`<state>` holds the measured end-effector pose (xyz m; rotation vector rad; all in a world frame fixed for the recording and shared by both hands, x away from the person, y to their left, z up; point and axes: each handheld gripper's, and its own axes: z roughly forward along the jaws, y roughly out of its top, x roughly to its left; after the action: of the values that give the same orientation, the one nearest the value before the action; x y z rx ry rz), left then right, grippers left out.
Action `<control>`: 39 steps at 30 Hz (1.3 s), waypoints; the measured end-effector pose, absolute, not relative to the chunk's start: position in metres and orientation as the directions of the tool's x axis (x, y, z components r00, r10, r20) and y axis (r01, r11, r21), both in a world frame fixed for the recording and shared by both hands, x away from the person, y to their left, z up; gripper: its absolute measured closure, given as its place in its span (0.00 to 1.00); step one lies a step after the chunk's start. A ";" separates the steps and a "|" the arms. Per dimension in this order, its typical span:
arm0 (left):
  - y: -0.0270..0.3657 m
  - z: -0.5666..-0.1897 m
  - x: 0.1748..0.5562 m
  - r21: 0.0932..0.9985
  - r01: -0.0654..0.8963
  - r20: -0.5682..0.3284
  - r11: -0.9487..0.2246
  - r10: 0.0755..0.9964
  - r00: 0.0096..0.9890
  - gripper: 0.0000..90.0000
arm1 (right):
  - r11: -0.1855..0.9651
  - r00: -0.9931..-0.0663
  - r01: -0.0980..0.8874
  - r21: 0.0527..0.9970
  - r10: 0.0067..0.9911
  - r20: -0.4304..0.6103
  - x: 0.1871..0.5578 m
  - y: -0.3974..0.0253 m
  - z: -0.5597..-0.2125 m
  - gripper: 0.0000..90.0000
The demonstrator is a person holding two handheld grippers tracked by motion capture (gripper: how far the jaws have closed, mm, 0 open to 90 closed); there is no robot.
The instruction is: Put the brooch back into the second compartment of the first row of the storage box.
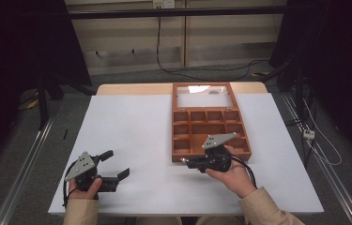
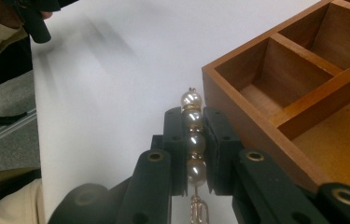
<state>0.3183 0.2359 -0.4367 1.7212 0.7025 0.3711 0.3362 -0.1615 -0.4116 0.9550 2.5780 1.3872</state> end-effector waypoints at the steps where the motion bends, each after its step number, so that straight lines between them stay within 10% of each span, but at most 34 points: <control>1: 0.236 -0.437 0.318 0.956 0.258 -0.117 -0.138 0.629 0.769 0.05 | 0.400 -0.806 0.492 0.773 0.546 0.231 0.337 -0.162 -0.411 0.90; 39: 0.235 -0.438 0.320 0.953 0.270 -0.128 -0.136 0.626 0.769 0.05 | 0.376 -0.807 0.501 0.779 0.529 0.264 0.369 -0.160 -0.387 0.90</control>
<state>0.3200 0.2353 -0.4376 1.7232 0.7084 0.3570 0.3693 -0.1599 -0.3871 0.9666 2.5815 1.4442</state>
